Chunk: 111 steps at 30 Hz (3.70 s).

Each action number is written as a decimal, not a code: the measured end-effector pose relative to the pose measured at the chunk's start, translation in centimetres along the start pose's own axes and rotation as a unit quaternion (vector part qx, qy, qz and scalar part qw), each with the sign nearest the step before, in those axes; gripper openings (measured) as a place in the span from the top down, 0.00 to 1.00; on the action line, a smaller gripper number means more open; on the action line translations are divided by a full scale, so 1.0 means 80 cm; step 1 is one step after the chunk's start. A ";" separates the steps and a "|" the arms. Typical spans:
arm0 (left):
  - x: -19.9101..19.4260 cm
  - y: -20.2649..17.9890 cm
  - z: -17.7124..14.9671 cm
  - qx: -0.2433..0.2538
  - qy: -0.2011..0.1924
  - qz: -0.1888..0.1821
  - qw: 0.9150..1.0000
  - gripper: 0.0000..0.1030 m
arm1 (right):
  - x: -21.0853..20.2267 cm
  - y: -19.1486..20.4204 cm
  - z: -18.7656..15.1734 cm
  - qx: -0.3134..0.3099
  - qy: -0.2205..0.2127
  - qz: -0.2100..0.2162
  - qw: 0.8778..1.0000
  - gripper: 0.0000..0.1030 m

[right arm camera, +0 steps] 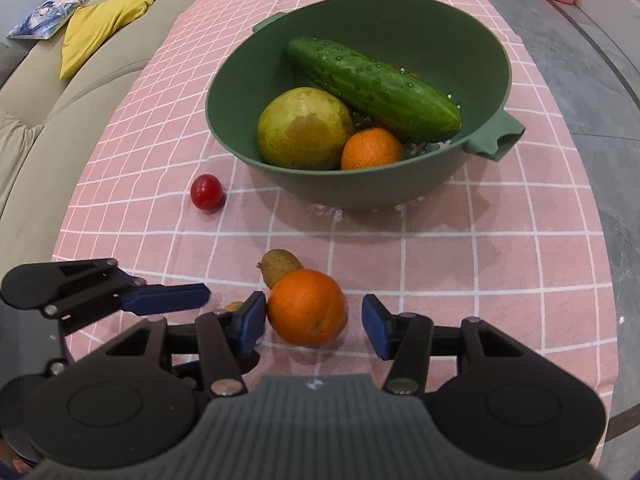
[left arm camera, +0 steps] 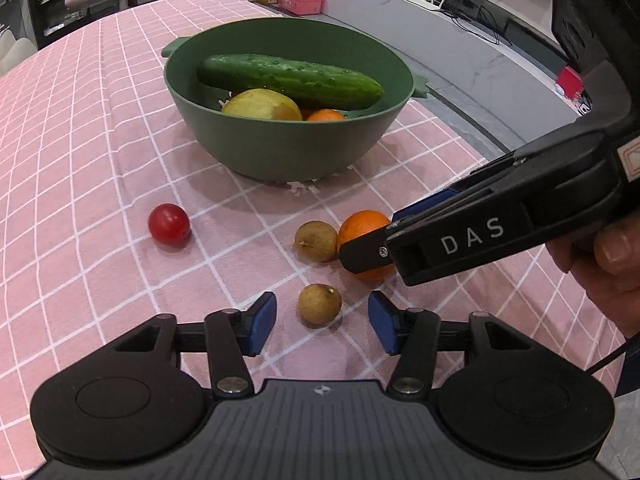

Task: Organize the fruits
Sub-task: 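Grasp the orange with the right tool while the left tool grasps a kiwi, then carry the orange and kiwi into the colander and release both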

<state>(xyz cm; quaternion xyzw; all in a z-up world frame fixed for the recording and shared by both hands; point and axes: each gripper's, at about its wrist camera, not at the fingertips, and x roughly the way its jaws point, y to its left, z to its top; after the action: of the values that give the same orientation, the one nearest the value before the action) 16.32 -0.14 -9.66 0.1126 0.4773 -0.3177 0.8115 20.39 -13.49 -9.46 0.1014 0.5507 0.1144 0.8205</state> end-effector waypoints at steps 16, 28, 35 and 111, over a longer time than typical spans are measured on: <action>0.011 -0.003 0.000 0.013 0.007 0.006 1.000 0.72 | 0.000 -0.001 0.000 -0.004 0.002 0.019 1.000 0.62; -0.016 0.003 0.004 -0.002 -0.010 0.024 1.000 0.72 | -0.019 -0.004 0.008 -0.002 -0.004 0.027 1.000 0.63; -0.060 0.008 0.012 -0.034 -0.038 0.040 0.998 0.72 | -0.064 0.005 0.020 -0.007 -0.034 0.064 0.997 0.63; -0.071 0.029 0.181 -0.033 -0.099 0.162 0.981 0.33 | -0.103 -0.080 0.127 0.064 -0.145 0.063 0.985 0.59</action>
<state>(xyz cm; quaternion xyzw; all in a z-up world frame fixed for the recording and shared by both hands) 26.00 -3.06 2.41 0.1295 0.3803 -0.1759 0.8987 27.29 -22.47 -0.28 0.2042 0.4249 0.1147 0.8744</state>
